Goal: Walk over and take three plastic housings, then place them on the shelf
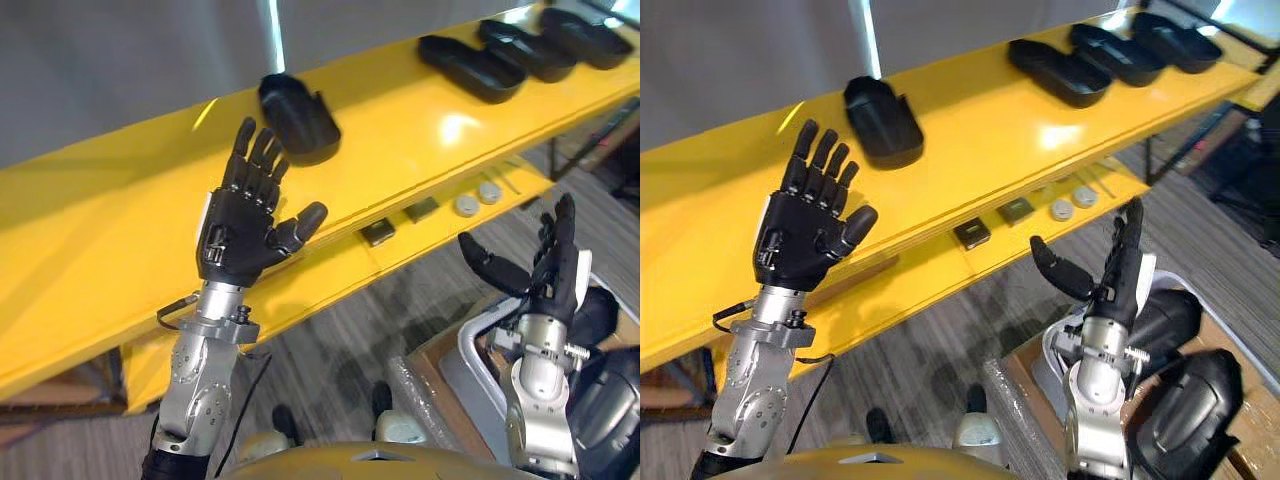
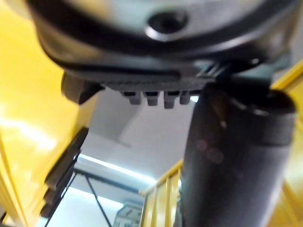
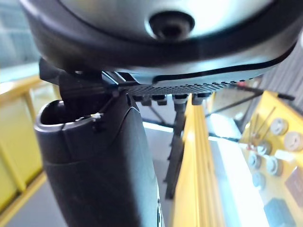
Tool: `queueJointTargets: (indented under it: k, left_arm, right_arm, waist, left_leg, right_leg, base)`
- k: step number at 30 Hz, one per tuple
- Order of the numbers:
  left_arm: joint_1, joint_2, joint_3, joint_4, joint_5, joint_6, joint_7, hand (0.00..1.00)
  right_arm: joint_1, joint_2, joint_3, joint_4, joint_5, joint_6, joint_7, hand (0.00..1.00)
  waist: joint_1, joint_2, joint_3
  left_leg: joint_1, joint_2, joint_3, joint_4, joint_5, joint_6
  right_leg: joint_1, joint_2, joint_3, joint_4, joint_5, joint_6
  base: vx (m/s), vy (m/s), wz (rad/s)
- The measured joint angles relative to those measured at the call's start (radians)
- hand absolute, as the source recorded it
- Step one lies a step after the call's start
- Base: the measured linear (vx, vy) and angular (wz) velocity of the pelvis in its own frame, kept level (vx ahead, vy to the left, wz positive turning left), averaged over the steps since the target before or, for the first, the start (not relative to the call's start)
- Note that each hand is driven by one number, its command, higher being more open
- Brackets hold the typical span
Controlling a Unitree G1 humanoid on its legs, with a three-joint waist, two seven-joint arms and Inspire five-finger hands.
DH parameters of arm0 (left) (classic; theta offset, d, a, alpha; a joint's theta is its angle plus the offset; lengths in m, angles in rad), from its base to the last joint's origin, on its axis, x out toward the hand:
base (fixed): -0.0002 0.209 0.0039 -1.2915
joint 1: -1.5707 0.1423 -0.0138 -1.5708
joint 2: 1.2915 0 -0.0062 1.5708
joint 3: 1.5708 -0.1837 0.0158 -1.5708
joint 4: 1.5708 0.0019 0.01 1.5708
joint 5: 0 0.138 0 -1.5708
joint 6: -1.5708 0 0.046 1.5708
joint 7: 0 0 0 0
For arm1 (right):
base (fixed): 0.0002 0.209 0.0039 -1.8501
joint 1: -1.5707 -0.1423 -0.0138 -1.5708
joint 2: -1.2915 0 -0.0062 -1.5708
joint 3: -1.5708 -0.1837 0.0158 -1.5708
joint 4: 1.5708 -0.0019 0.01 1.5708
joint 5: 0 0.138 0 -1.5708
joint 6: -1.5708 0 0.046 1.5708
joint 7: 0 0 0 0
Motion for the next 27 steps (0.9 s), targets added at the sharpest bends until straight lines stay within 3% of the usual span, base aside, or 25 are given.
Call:
queueJointTargets:
  k: [6,9,12,14,16,17,18,19,20,23,27]
  left_arm:
    - [-0.04,-0.005,-0.045,0.091,-0.013,0.0,0.042,1.0]
    - [-0.088,-0.003,-0.083,0.146,-0.012,0.0,0.075,1.0]
    - [-0.137,-0.002,-0.116,0.167,-0.009,0.0,0.093,1.0]
    - [-0.158,-0.003,-0.131,0.168,-0.007,0.0,0.104,1.0]
    - [-0.162,-0.005,-0.133,0.164,-0.01,-0.019,0.129,1.0]
    - [-0.161,-0.006,-0.13,0.163,-0.012,-0.021,0.138,1.0]
    - [-0.154,-0.009,-0.126,0.159,-0.011,-0.021,0.155,1.0]
    - [-0.148,-0.01,-0.126,0.158,-0.01,-0.021,0.159,1.0]
    - [-0.126,-0.011,-0.126,0.155,-0.002,-0.02,0.159,1.0]
    - [-0.067,-0.021,-0.139,0.115,0.008,-0.02,0.112,1.0]
    - [-0.062,0.001,-0.139,0.073,0.082,-0.02,0.081,1.0]
  right_arm:
    - [0.124,0.021,-0.015,-0.003,0.098,-0.007,0.03,1.0]
    - [0.194,0.021,-0.033,-0.003,0.163,-0.008,0.082,1.0]
    - [0.24,0.021,-0.025,-0.003,0.204,-0.008,0.133,1.0]
    - [0.234,0.018,-0.006,-0.002,0.225,-0.008,0.158,1.0]
    - [0.176,-0.009,0.052,0.001,0.225,-0.008,0.188,1.0]
    - [0.154,-0.022,0.073,0.004,0.223,-0.009,0.19,1.0]
    - [0.098,-0.056,0.115,0.017,0.223,-0.009,0.193,1.0]
    - [0.071,-0.07,0.134,0.026,0.224,-0.009,0.193,1.0]
    - [0.031,-0.081,0.163,0.054,0.232,-0.008,0.192,1.0]
    - [0.044,-0.062,0.195,0.064,0.241,-0.004,0.166,1.0]
    - [0.141,-0.02,0.187,0.084,0.254,-0.008,0.167,1.0]
  waist:
    - [-0.062,0.013,-0.039]
    - [-0.109,0.027,-0.047]
    - [-0.131,0.033,-0.049]
    - [-0.133,0.036,-0.048]
    - [-0.088,0.042,-0.048]
    - [-0.073,0.048,-0.047]
    - [-0.041,0.073,-0.047]
    - [-0.028,0.088,-0.048]
    - [-0.015,0.106,-0.051]
    - [-0.003,0.107,-0.05]
    - [0.001,0.076,-0.028]
  left_leg:
    - [0.039,0.046,0.215,0.085,-0.089,-0.036]
    - [0.038,0.069,0.274,0.126,-0.121,-0.05]
    - [0.037,0.092,0.307,0.153,-0.136,-0.06]
    - [0.027,0.099,0.298,0.187,-0.15,-0.05]
    - [-0.029,0.106,0.089,0.28,-0.197,0.02]
    - [-0.043,0.104,0.025,0.301,-0.218,0.031]
    - [-0.063,0.095,-0.111,0.331,-0.273,0.04]
    - [-0.066,0.088,-0.169,0.337,-0.298,0.031]
    - [-0.069,0.079,-0.217,0.35,-0.321,-0.001]
    - [-0.095,0.046,-0.232,0.384,-0.328,-0.004]
    - [-0.09,0.012,-0.2,0.414,-0.331,0.011]
  right_leg:
    - [-0.047,0.059,0.209,-0.018,0.031,-0.003]
    - [-0.066,0.083,0.268,-0.03,0.046,-0.004]
    - [-0.078,0.103,0.287,-0.03,0.051,-0.005]
    - [-0.08,0.114,0.293,-0.03,0.053,-0.008]
    - [-0.1,0.128,0.343,-0.03,0.07,-0.022]
    - [-0.107,0.133,0.36,-0.03,0.071,-0.02]
    - [-0.118,0.149,0.398,-0.031,0.071,-0.013]
    - [-0.122,0.154,0.411,-0.031,0.075,-0.009]
    - [-0.123,0.165,0.428,-0.031,0.082,-0.005]
    - [-0.153,0.14,0.429,0.023,0.074,-0.001]
    - [-0.166,0.114,0.449,0.039,0.09,0.019]
  base:
    - [0.0,-0.049,-1.04]
    - [-0.01,-0.071,-0.69]
    - [-0.03,-0.095,-0.41]
    - [-0.06,-0.088,-0.17]
    - [-0.07,-0.069,-0.53]
    - [-0.11,-0.006,-0.93]
    - [-0.1,0.061,-0.74]
    - [-0.15,0.12,-0.8]
    - [-0.1,0.13,-0.36]
    - [-0.09,0.116,0.02]
    - [-0.07,0.115,-0.22]
